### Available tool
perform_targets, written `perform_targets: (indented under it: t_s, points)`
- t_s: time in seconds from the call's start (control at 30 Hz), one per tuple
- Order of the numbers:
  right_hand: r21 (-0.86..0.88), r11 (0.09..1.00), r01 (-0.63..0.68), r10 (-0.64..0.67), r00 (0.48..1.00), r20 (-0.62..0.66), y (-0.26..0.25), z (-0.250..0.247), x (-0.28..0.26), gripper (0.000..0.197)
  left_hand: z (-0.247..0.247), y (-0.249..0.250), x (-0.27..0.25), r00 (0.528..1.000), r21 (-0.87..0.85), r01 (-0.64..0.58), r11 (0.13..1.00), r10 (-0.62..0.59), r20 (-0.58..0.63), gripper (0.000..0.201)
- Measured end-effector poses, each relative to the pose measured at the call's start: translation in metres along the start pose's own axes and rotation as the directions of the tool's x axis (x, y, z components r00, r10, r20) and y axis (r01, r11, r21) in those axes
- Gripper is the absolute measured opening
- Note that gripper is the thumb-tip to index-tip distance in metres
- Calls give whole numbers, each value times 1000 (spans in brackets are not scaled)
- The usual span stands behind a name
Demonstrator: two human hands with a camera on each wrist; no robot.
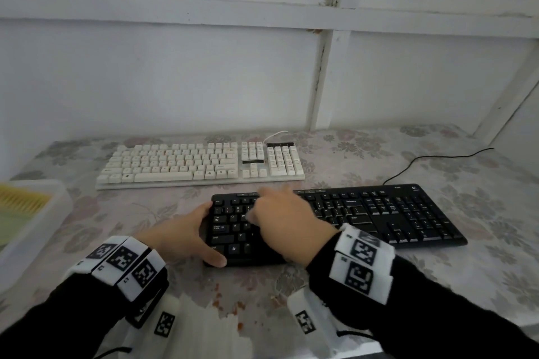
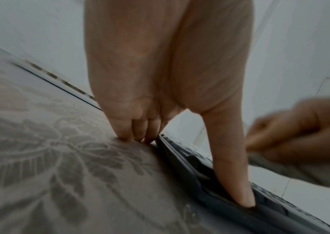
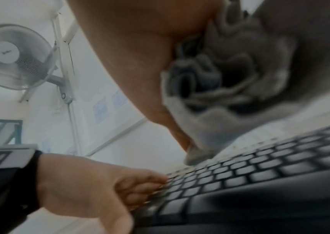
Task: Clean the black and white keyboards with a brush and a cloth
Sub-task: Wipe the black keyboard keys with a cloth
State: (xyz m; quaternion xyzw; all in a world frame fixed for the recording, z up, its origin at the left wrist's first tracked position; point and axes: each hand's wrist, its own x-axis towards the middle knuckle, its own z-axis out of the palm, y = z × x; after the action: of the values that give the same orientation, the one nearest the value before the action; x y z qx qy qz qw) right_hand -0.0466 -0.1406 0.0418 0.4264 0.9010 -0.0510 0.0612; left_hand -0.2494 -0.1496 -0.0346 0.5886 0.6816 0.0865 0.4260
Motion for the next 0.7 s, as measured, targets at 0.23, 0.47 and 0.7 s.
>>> perform_targets:
  t_s: [0.23, 0.47, 0.7]
  points:
    - [-11, 990, 142, -141, 988, 69, -46, 20, 29, 28, 1, 4, 1, 998, 90, -53, 995, 56, -31, 112]
    - [6, 996, 84, -84, 996, 29, -4, 19, 7, 20, 1, 0, 2, 1000, 13, -7, 1000, 8, -10, 129]
    - [-40, 999, 10, -9, 1000, 26, 50, 22, -18, 46, 0, -3, 2, 1000, -7, 5, 1000, -5, 8, 140]
